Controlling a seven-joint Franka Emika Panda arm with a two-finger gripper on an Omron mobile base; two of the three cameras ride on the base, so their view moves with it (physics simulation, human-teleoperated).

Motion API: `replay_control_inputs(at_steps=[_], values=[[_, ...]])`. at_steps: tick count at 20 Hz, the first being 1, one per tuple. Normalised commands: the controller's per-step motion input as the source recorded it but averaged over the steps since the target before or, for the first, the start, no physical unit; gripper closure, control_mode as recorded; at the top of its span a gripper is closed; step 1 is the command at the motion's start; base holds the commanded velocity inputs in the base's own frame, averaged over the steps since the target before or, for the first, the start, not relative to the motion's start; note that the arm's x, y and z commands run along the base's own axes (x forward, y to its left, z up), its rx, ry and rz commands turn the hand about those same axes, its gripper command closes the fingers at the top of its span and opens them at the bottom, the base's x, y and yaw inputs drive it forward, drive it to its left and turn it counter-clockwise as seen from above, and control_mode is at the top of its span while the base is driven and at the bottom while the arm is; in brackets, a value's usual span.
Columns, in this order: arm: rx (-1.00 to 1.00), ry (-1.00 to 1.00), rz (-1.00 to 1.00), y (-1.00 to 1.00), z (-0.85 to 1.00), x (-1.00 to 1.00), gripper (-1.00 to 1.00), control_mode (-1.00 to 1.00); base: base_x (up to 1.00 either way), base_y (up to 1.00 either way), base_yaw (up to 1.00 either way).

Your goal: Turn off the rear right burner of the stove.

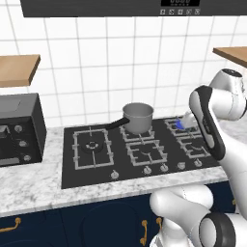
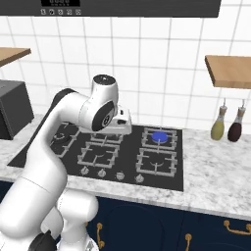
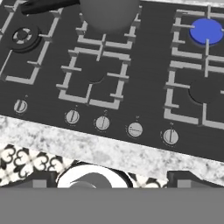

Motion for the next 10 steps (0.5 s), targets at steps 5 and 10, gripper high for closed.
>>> replay_control_inputs(at_steps=[5, 10], values=[[0.0, 0.0, 0.05, 0.0, -0.26, 0.0, -1.0, -1.0, 0.0, 0.0, 0.0], [0.0, 0.0, 0.05, 0.0, -0.28, 0.0, -1.0, -1.0, 0.0, 0.0, 0.0]])
